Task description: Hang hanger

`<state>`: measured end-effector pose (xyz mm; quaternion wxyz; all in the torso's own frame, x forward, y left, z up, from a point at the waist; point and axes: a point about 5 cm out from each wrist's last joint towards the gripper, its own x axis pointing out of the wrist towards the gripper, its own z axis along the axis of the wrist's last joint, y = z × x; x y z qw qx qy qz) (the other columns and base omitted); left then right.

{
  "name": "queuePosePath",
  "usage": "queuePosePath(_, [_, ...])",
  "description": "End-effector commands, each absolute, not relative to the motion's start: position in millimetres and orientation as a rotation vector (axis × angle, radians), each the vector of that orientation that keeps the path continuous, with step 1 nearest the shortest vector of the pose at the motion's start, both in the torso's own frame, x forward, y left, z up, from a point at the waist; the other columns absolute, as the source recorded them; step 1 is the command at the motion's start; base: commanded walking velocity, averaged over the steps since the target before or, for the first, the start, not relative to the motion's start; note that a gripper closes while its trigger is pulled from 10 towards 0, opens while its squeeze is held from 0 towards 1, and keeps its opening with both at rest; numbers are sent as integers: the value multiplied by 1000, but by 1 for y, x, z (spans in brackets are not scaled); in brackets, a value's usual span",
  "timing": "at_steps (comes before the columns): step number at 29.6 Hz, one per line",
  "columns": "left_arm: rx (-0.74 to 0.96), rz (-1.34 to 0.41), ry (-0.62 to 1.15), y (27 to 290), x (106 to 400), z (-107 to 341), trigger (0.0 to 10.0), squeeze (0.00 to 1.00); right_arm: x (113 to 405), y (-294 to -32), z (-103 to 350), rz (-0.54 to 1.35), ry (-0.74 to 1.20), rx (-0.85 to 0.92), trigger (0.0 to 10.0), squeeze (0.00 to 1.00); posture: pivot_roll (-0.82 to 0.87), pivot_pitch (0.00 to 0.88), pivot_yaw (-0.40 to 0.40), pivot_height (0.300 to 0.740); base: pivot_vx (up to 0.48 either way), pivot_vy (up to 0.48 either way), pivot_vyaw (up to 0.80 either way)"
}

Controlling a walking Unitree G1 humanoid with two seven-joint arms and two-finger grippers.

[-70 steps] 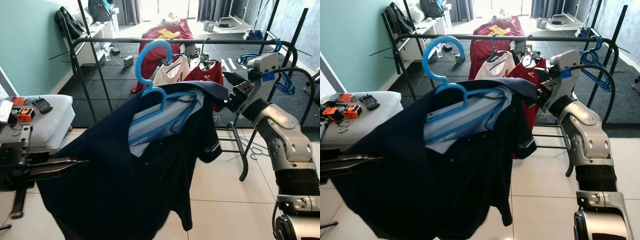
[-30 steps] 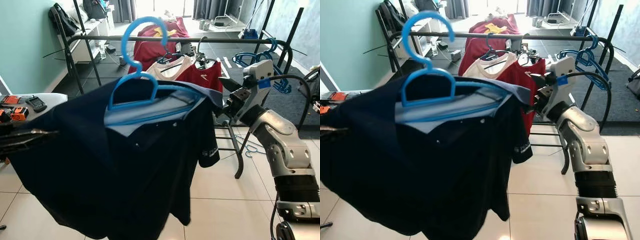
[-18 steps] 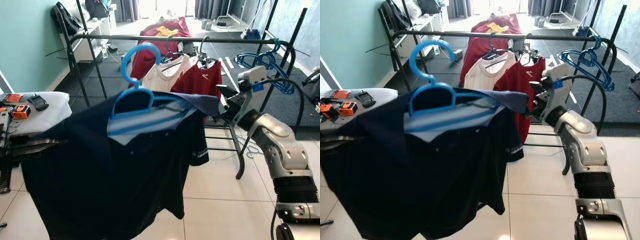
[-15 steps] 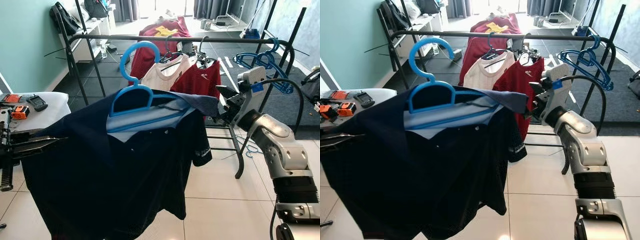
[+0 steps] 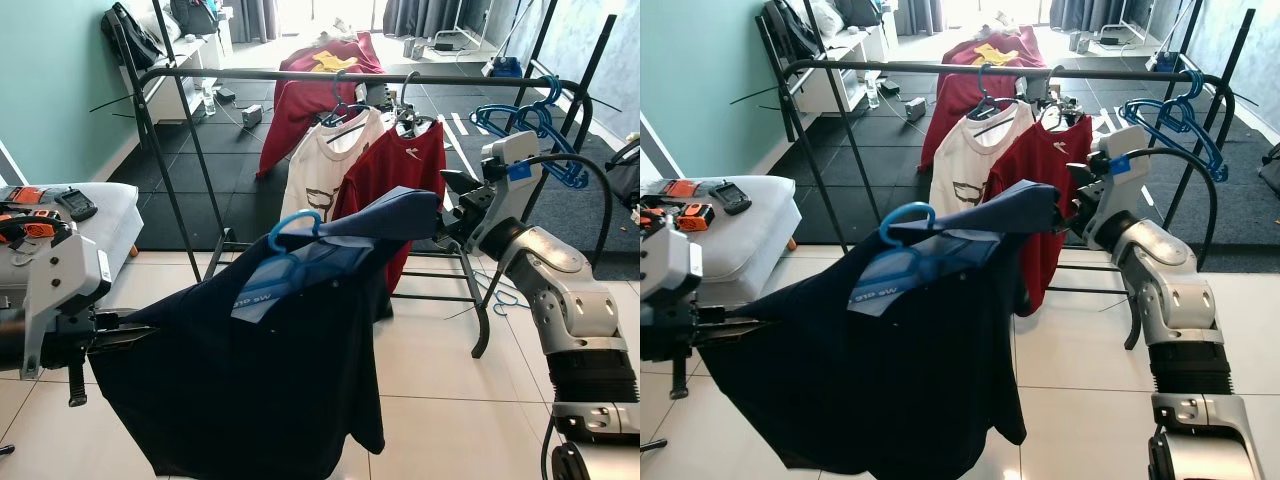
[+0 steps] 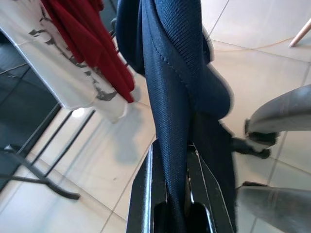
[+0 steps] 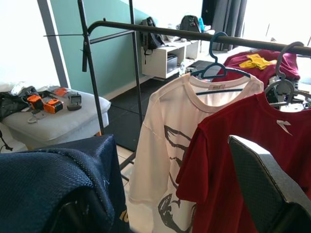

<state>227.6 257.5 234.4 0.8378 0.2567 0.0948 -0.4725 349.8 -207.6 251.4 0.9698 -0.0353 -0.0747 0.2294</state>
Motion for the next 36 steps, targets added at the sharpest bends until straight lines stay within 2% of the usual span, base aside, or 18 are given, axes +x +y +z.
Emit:
queuePosePath(1, [571, -969, 191, 252, 232, 235, 10000, 0, 351, -210, 255, 441, -165, -54, 10000, 0, -106, 48, 17, 740, 0, 0, 0])
queuePosePath(5, [572, -875, 117, 245, 248, 242, 10000, 0, 351, -208, 255, 443, -165, -51, 10000, 0, -107, 48, 17, 740, 0, 0, 0])
queuePosePath(9, [535, -788, 3, 256, 255, 261, 10000, 0, 351, -211, 250, 435, -142, -72, 10000, 0, -111, 51, 17, 740, 0, 0, 0])
queuePosePath(12, [529, -864, -46, 260, 243, 271, 10000, 0, 351, -216, 248, 420, -132, -83, 10000, 0, -111, 53, 18, 740, 0, 0, 0])
queuePosePath(14, [500, -1105, 62, 264, 207, 266, 10000, 0, 350, -224, 249, 395, -130, -94, 10000, 0, -118, 57, 24, 740, 0, 0, 0])
queuePosePath(16, [500, -1105, 62, 264, 207, 266, 10000, 0, 350, -224, 249, 395, -130, -94, 10000, 0, -118, 57, 24, 740, 0, 0, 0])
queuePosePath(20, [486, -1263, 232, 265, 186, 257, 10000, 0, 350, -234, 253, 367, -133, -106, 10000, 0, -112, 60, 27, 740, 0, 0, 0])
queuePosePath(28, [543, -1264, 254, 263, 189, 253, 10000, 0, 351, -231, 253, 380, -131, -123, 10000, 0, -108, 60, 22, 740, 0, 0, 0])
queuePosePath(36, [509, -1231, 66, 259, 198, 270, 10000, 0, 351, -221, 244, 422, -100, -128, 10000, 0, -116, 59, 21, 740, 0, 0, 0])
